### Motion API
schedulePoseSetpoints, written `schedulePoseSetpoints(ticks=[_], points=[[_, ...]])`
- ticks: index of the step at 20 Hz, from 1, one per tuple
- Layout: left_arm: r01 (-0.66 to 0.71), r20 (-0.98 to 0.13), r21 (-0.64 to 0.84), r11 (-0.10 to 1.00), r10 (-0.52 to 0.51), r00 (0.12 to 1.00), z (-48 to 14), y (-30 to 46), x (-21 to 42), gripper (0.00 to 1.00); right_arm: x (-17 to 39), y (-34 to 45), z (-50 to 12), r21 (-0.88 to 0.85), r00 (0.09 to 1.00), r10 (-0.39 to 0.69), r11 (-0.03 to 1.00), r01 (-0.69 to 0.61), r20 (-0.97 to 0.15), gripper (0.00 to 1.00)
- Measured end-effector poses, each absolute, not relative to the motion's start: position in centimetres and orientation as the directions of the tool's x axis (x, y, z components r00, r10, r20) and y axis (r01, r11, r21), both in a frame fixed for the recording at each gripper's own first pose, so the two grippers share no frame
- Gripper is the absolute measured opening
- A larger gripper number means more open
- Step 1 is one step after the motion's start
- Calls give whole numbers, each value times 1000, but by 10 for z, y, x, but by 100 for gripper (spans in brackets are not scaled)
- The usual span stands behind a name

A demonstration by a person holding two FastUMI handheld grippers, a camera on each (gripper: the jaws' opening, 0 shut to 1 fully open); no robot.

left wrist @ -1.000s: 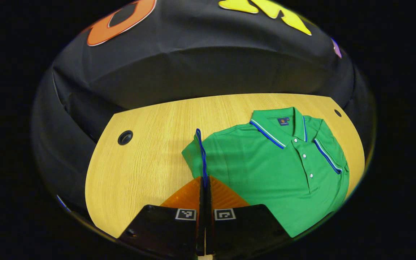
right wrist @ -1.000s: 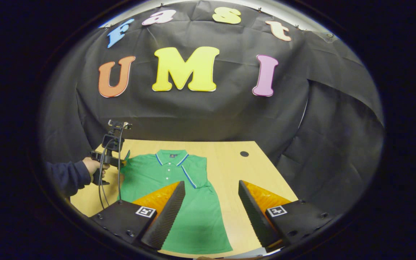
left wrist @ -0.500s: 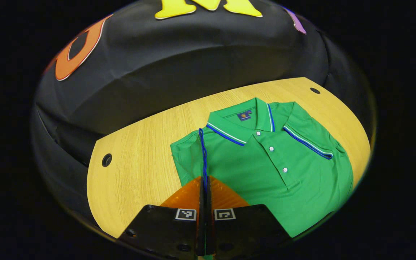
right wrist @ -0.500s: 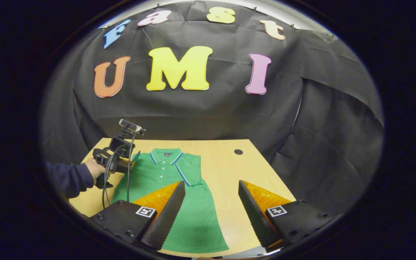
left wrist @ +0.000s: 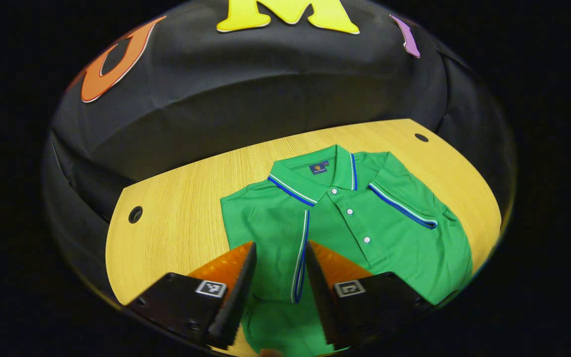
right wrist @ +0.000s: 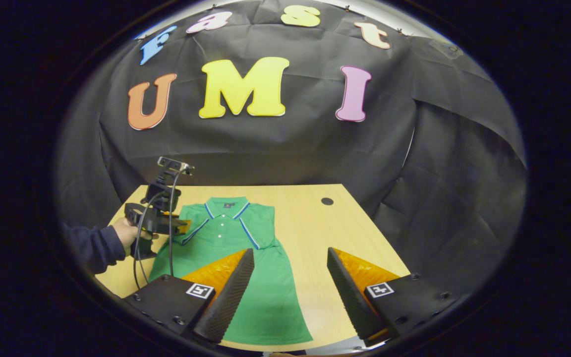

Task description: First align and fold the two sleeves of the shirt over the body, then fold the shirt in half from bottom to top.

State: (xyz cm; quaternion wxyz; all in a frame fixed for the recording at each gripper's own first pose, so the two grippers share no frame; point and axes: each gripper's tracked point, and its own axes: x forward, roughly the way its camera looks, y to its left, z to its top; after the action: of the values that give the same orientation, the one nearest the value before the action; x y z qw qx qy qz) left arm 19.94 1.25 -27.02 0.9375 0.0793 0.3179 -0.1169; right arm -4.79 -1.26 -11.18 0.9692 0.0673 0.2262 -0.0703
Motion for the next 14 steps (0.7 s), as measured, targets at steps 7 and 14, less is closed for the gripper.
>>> schedulePoseSetpoints(ticks=[7, 14], points=[[148, -588, -54, 988, -151, 795, -231, 38, 135, 100, -37, 3, -123, 123, 893, -15, 989, 79, -449, 95], [50, -690, -103, 993, -108, 716, -265, 75, 37, 98, -37, 21, -179, 131, 840, 73, 991, -3, -538, 95]])
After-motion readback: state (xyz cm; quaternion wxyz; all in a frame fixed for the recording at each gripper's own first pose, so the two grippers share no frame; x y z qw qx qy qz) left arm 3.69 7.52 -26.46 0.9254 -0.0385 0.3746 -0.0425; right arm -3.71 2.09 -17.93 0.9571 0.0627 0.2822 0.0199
